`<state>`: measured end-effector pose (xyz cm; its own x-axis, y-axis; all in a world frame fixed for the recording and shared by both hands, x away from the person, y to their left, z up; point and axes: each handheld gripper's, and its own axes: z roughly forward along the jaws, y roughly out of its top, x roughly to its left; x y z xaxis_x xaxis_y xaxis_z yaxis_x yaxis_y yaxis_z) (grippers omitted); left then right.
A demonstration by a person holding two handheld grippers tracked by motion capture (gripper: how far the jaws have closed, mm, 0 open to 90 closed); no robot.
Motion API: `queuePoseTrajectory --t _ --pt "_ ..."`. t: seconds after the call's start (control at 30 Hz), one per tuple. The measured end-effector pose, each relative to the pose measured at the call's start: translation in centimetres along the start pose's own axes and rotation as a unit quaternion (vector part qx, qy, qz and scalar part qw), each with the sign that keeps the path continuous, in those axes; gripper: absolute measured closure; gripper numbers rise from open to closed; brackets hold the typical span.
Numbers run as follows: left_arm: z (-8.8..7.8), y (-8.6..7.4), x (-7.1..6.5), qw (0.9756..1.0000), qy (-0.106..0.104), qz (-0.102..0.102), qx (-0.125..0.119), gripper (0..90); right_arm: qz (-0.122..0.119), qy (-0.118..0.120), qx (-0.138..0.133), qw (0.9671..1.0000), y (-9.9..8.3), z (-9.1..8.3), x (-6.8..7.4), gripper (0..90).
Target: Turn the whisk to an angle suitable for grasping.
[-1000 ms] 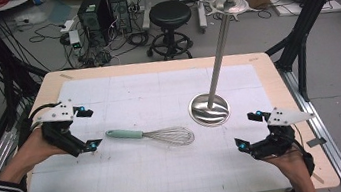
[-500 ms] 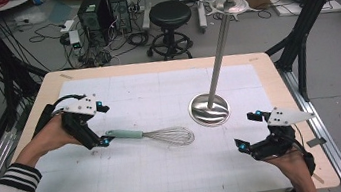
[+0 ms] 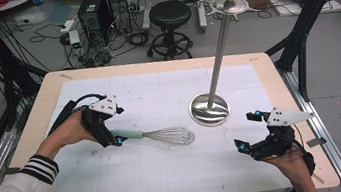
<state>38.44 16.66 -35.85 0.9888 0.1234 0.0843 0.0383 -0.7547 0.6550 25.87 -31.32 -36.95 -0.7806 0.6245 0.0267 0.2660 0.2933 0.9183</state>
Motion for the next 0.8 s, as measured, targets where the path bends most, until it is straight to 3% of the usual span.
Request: queuePoseTrajectory --t 0.5,0.8 --pt "4.3 -0.2 0.7 0.9986 -0.028 0.017 0.043 3.2 0.003 0.001 0.000 1.0000 -0.1 -0.1 0.0 0.6" --pt "5.7 -0.5 0.9 0.9969 -0.035 0.019 0.068 12.0 0.002 0.003 0.001 1.0000 -0.1 0.0 0.1 0.6"
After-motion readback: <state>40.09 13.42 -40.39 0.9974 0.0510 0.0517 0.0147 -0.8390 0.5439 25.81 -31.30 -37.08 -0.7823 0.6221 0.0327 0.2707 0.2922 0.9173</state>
